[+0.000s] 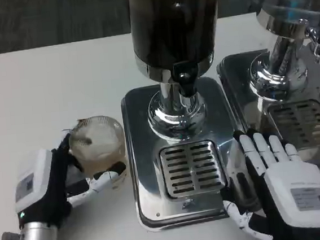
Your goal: Grasp the cup under the faucet to collect the drink, then remove the cup.
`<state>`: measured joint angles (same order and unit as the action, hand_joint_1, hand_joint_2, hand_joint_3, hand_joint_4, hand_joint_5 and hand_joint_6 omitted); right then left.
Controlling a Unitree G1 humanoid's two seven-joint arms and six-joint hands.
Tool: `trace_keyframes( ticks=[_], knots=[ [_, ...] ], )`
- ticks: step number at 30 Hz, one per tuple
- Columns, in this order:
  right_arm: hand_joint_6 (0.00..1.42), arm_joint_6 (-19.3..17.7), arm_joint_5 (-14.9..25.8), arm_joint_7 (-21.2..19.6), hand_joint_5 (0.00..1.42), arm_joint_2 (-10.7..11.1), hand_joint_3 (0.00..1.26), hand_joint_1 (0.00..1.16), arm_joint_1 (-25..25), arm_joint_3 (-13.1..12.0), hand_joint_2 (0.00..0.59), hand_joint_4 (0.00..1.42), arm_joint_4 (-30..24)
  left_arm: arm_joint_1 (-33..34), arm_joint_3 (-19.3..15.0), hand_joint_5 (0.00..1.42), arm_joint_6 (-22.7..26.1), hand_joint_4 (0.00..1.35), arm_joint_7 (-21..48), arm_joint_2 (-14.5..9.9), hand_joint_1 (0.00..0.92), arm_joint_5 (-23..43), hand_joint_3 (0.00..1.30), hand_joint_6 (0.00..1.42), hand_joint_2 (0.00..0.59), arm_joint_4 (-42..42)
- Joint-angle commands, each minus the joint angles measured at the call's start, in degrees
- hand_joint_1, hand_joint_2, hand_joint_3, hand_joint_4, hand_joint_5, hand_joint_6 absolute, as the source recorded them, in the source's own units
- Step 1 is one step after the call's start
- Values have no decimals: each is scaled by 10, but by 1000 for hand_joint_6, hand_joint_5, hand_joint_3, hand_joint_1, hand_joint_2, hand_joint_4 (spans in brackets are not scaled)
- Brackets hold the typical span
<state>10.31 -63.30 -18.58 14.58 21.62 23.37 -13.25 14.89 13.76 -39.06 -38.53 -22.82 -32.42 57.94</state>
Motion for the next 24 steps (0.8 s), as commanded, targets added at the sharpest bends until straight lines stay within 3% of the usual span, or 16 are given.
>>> trace_keyframes(
  ticks=[1, 9, 24],
  knots=[
    [39, 1, 4, 4, 0, 2, 43, 350, 0, -5, 425, 0, -2, -4, 14, 928, -1, 638, -30, 3, 535, -18, 441, 1200, 78, 5],
    [45, -1, 7, 4, 0, 3, 44, 352, -6, -8, 425, 0, 2, -5, 18, 985, -1, 732, -83, 7, 553, -33, 529, 1269, 51, 4],
    [48, -3, 9, -2, 0, 3, 44, 353, -12, -8, 425, 0, 8, -8, 16, 974, -2, 721, -148, 4, 550, -48, 550, 1263, 51, -38]
  ],
)
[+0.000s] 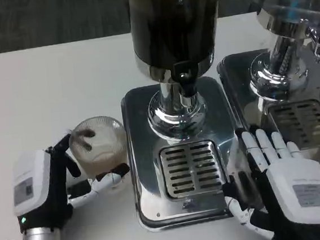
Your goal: Grasp the cup under the faucet to collect the drink, then remove the cup.
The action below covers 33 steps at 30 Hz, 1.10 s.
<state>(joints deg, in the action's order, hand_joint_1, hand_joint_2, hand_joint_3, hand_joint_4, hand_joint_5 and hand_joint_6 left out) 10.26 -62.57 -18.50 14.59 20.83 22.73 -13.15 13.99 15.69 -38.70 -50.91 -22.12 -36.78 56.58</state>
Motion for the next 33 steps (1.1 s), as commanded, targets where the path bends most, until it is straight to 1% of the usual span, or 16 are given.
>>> trace_keyframes(
  ticks=[1, 5, 8, 10, 12, 13, 16, 21, 25, 27, 31, 33],
  knots=[
    [48, -3, 2, -3, 0, 3, 44, 353, -5, -2, 425, 0, 7, 0, -3, 974, -6, 719, -24, -3, 549, -4, 550, 1261, 52, -27],
    [48, -2, 1, -8, 0, 1, 44, 353, -4, -1, 425, 0, 9, -6, -5, 963, -21, 716, -22, -10, 545, -4, 552, 1253, 52, -59],
    [48, -1, -1, -12, 0, -1, 44, 353, -5, 0, 425, 0, 11, -5, -2, 962, -37, 714, 4, -12, 544, 3, 551, 1250, 52, -76],
    [44, 0, -3, -16, 0, -3, 44, 353, -5, 0, 425, 0, 12, -5, 1, 962, -41, 708, 11, -11, 541, 1, 550, 1237, 50, -85],
    [11, 4, -9, -26, 0, -8, 44, 354, -3, 0, 425, 0, 12, -6, 6, 962, -46, 707, 18, -8, 539, -5, 550, 1233, 49, -96],
    [5, 7, -11, -30, 0, -10, 44, 357, -2, -1, 435, 0, 12, -6, 8, 962, -48, 707, 20, -7, 539, -6, 550, 1233, 49, -99],
    [3, 12, -12, -35, 0, -15, 44, 359, 0, -2, 438, 0, 13, -4, 18, 962, -52, 707, 27, -4, 538, -14, 550, 1233, 49, -103],
    [2, 18, -11, -45, 0, -21, 44, 362, 2, -2, 440, 0, 15, 14, 30, 962, -57, 707, 43, 1, 537, -24, 550, 1233, 49, -83],
    [2, 20, -12, -51, 0, -24, 44, 363, 3, -1, 440, 0, 17, 36, 41, 962, -60, 714, 59, 11, 536, -26, 560, 1232, 49, -59],
    [2, 22, -11, -54, 0, -27, 44, 364, 3, -2, 440, 0, 17, 43, 43, 962, -66, 716, 61, 17, 536, -24, 566, 1242, 48, -48],
    [2, 26, 2, -67, 0, -39, 44, 365, 5, -11, 440, 0, 18, 69, 47, 970, -70, 730, 70, 30, 536, -21, 578, 1249, 48, -11],
    [2, 26, 4, -72, 0, -43, 44, 365, 5, -13, 440, 0, 19, 88, 51, 972, -69, 733, 93, 45, 536, -14, 578, 1249, 48, 12]
  ],
)
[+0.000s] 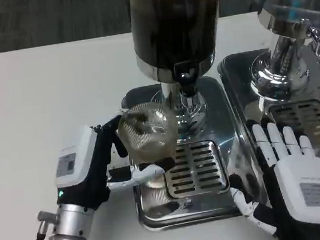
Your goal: Grasp the cup under the faucet to collect the drink, then remove the cup.
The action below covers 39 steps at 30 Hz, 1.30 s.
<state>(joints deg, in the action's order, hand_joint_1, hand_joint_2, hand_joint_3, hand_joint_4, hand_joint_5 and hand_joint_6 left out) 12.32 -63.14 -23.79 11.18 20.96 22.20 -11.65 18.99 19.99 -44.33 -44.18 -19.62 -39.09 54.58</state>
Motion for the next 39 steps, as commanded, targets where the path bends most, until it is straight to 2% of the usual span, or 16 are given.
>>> trace_keyframes(
  ticks=[1, 7, 16, 22, 24, 25, 27, 33, 39],
  knots=[
    [2, 4, 11, -20, 0, -9, 44, 365, 5, -9, 440, 0, 5, 46, 9, 973, -12, 733, 35, 26, 536, 12, 578, 1249, 48, 41],
    [2, 2, 13, -18, 0, -4, 45, 368, 2, -9, 438, 0, 6, 68, 33, 971, -3, 734, 40, 53, 536, -8, 579, 1250, 48, 60],
    [2, 3, 16, -23, 0, -7, 38, 378, 3, -9, 433, 0, 8, 87, 58, 973, 8, 734, 28, 60, 541, -29, 587, 1250, 40, 78],
    [2, 4, 17, -25, 0, -10, 35, 383, 4, -10, 432, 0, 8, 85, 69, 939, 19, 698, 10, 57, 533, -38, 567, 1213, 45, 84],
    [2, 3, 18, -25, 0, -11, 35, 384, 4, -10, 432, 0, 9, 83, 72, 868, 24, 638, 4, 54, 446, -44, 544, 1099, 45, 85],
    [2, 2, 18, -25, 0, -11, 35, 384, 4, -10, 432, 0, 10, 83, 73, 858, 25, 629, 3, 54, 377, -46, 526, 1087, 50, 85],
    [2, 1, 19, -24, 0, -10, 35, 385, 2, -11, 432, 0, 11, 82, 75, 855, 25, 611, 5, 53, 304, -46, 510, 1044, 57, 88],
    [2, -6, 26, -19, 0, -5, 35, 385, -2, -12, 434, 0, 15, 76, 77, 728, 31, 496, -5, 48, 156, -42, 430, 930, 50, 87],
    [2, -9, 30, -20, 0, -5, 35, 380, -4, -13, 438, 0, 18, 75, 81, 651, 37, 403, -10, 45, 111, -43, 353, 808, 33, 85]
  ],
)
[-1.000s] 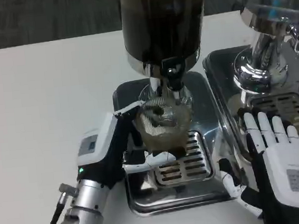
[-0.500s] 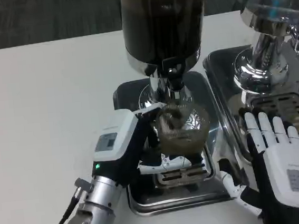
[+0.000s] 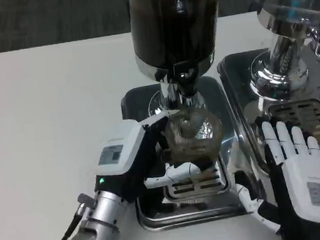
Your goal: Grasp the cup under the faucet to collect the drink, then remove the cup.
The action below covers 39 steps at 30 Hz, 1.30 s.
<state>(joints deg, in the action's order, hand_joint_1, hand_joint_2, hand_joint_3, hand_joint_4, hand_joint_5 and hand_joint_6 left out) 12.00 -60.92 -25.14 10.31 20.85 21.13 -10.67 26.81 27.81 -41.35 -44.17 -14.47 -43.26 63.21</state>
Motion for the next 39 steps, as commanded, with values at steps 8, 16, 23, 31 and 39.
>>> trace_keyframes(
  ticks=[8, 16, 23, 31, 39],
  knots=[
    [2, -7, 14, -11, 0, 4, 35, 374, -1, -8, 435, 0, 12, -15, -9, 608, -8, 355, -15, -19, 49, 12, 295, 753, 3, -20],
    [2, -12, 35, -2, 0, 12, 32, 366, -11, -26, 427, 0, 15, -52, -40, 582, -22, 306, -22, -48, 16, 33, 273, 683, 0, -74],
    [13, -22, 63, 2, 0, 18, 12, 364, -14, -36, 438, 0, 14, -117, -96, 126, -57, 1, 27, -119, 0, 74, 1, 125, 3, -175],
    [16, -28, 72, 9, 0, 29, 5, 366, -26, -40, 440, 0, 15, -173, -155, 3, -77, 0, 92, -158, 0, 120, 0, 0, 11, -272],
    [39, -35, 81, 10, 0, 33, 3, 367, -32, -39, 440, 0, 23, -179, -194, 68, -155, 0, 222, -153, 0, 246, 0, 79, 44, -344]
  ],
)
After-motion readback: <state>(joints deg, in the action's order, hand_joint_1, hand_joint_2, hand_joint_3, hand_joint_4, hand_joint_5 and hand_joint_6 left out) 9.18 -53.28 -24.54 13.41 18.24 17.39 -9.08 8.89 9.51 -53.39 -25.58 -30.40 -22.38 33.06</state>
